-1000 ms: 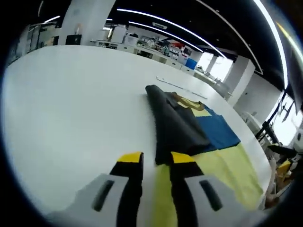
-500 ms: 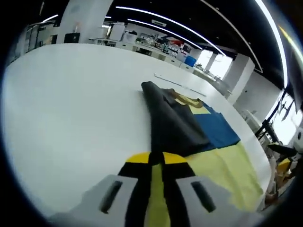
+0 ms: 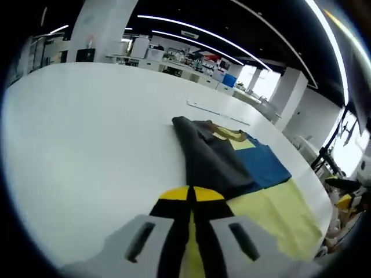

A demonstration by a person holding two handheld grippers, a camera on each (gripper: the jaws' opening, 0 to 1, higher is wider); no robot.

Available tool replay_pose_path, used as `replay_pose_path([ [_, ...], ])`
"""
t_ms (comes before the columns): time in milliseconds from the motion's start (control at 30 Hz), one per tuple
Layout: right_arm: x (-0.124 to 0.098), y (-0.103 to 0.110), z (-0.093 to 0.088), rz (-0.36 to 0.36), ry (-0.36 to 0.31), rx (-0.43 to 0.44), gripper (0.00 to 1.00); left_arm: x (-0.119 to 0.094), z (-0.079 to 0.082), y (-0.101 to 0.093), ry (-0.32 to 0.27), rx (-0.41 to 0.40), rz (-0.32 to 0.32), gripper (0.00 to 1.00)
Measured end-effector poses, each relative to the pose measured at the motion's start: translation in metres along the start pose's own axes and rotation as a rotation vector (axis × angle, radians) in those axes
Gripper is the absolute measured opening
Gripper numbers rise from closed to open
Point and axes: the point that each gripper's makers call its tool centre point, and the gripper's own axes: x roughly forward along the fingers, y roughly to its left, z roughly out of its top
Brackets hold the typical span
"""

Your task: Fold the garment on the visible template until the final outline fits inside the template.

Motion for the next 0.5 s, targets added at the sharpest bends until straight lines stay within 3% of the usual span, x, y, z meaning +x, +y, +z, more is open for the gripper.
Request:
replay_pose_path([
  [100, 0.0, 0.0, 0.001, 0.003, -0.004, -0.003, 0.84, -0.005, 0.015, 0.003, -0.03, 0.037, -0.001, 0.0],
  [167, 0.001, 0.001, 0.002, 0.005, -0.005, -0.003, 0.84, -0.006, 0.016, 0.006, -0.021, 0.033, 0.004, 0.0],
  [233, 0.002, 0.001, 0.002, 0.007, -0.005, -0.002, 0.84, -0.008, 0.007, 0.01, 0.014, 0.021, 0.018, 0.0],
  [400, 0.002, 0.003, -0.001, 0.012, 0.008, 0.0, 0.84, -0.008, -0.004, 0.012, 0.018, -0.053, 0.016, 0.0],
  [500, 0.002, 0.003, -0.001, 0.012, 0.01, -0.002, 0.84, -0.007, -0.006, 0.014, 0.028, -0.047, 0.021, 0.02],
])
